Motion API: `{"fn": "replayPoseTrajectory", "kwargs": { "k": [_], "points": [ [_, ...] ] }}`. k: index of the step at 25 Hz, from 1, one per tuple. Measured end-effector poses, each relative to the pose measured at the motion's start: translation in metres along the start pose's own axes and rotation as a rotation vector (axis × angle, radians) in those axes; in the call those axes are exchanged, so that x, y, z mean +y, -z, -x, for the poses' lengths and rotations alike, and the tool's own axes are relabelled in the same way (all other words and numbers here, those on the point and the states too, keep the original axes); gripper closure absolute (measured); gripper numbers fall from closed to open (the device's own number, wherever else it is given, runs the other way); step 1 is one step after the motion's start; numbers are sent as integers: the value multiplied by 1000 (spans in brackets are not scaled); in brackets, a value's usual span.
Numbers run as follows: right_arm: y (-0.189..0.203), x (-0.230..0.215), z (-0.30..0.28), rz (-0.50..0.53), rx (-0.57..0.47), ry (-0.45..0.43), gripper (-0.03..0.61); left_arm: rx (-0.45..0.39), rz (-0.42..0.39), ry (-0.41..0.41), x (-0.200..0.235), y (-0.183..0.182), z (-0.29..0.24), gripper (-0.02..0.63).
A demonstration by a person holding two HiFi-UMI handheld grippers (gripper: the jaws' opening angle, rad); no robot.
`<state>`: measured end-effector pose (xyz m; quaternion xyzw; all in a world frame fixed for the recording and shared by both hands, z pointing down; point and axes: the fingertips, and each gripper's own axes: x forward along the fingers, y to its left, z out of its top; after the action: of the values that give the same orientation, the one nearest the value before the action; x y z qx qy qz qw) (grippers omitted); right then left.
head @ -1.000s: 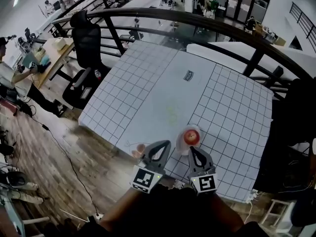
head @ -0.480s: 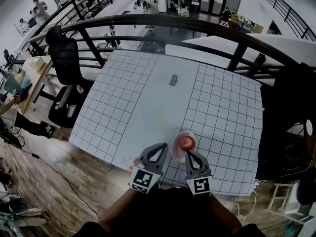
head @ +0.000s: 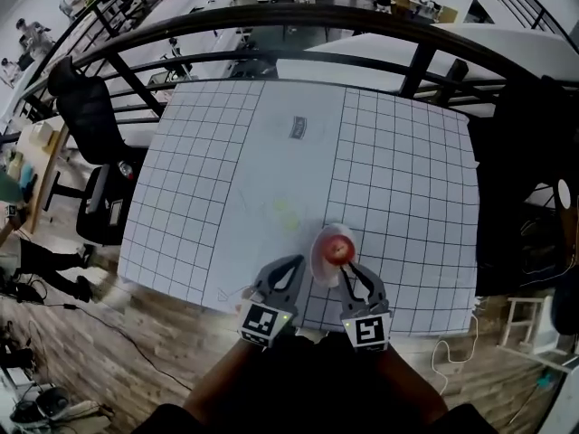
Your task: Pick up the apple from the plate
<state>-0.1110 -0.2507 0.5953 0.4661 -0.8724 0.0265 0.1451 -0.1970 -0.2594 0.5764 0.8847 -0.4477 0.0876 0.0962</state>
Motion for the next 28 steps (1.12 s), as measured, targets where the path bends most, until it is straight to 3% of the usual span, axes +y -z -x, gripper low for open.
{"fn": "replayPoseTrajectory", "kwargs": {
  "k": [3,10,16,22,28],
  "points": [
    [19,0,-5,-29,83,-9,386,11,6,12,-1,7,-5,591],
    [45,-5,-24,-27,194,2,265,48,18,31,-2,17,-8,591],
    [60,-6,-49,-29,222,27,216,84,41,7,8,28,-3,591],
    [72,-12,-62,-18,313,47,183,60,34,1,14,28,-2,591],
    [86,-8,-71,-89,290,30,179,68,33,-2,20,25,-2,591]
  ]
}}
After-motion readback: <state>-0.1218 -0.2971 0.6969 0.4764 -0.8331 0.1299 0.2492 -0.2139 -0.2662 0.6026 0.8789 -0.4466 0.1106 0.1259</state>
